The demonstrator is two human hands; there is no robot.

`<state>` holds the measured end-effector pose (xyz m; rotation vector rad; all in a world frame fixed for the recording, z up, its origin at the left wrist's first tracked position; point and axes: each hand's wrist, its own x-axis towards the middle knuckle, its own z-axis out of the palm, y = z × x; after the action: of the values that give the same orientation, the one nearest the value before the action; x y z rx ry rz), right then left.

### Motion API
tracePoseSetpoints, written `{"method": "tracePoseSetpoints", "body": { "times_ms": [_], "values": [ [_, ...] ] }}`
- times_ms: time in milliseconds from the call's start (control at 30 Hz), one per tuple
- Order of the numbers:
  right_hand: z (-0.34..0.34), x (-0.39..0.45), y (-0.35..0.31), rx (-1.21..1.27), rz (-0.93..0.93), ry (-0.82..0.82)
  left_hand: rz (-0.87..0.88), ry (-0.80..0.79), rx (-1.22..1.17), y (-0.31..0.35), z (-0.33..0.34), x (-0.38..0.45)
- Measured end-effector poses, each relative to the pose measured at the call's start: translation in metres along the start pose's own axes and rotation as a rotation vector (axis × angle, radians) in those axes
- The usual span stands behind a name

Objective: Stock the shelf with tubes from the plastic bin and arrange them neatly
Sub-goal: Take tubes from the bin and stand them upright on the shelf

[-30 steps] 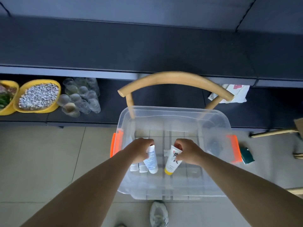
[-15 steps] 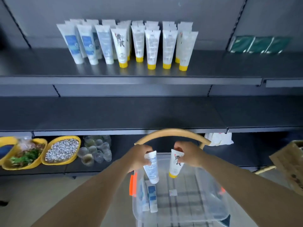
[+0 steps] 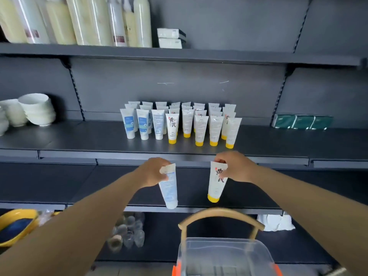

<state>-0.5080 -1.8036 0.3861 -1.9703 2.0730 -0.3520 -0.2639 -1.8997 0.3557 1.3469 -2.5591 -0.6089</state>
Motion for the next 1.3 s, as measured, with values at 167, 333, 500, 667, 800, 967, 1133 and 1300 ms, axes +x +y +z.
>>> {"method": "tracePoseSetpoints", "body": {
  "times_ms": [167,333,500,667,800,967,1133,1300],
  "values": [
    [-0.029,0.037,-0.022,-0.003,-0.051,0.024,0.0,0.072,0.031,-0.01,-0.044,0.024],
    [-0.051,0.092,-0.032,-0.044,-0.101,0.044,-0.02,0.155,0.053,-0.021,-0.083,0.065],
    [-0.07,0.154,-0.038,-0.058,-0.144,0.069,-0.067,0.184,0.126,-0.036,-0.113,0.11],
    [-0.07,0.207,-0.04,-0.109,-0.163,0.07,-0.104,0.189,0.117,-0.053,-0.126,0.153],
    [-0.066,0.241,-0.04,-0.144,-0.141,0.054,-0.084,0.18,0.146,-0.069,-0.129,0.188],
    [-0.061,0.277,-0.039,-0.185,-0.076,0.036,-0.065,0.113,0.138,-0.085,-0.128,0.226],
    [-0.054,0.299,-0.038,-0.235,-0.009,0.013,-0.02,0.066,0.164,-0.096,-0.127,0.251],
    [-0.047,0.313,-0.037,-0.27,0.03,-0.038,0.004,0.03,0.163,-0.102,-0.125,0.261]
  ]
}}
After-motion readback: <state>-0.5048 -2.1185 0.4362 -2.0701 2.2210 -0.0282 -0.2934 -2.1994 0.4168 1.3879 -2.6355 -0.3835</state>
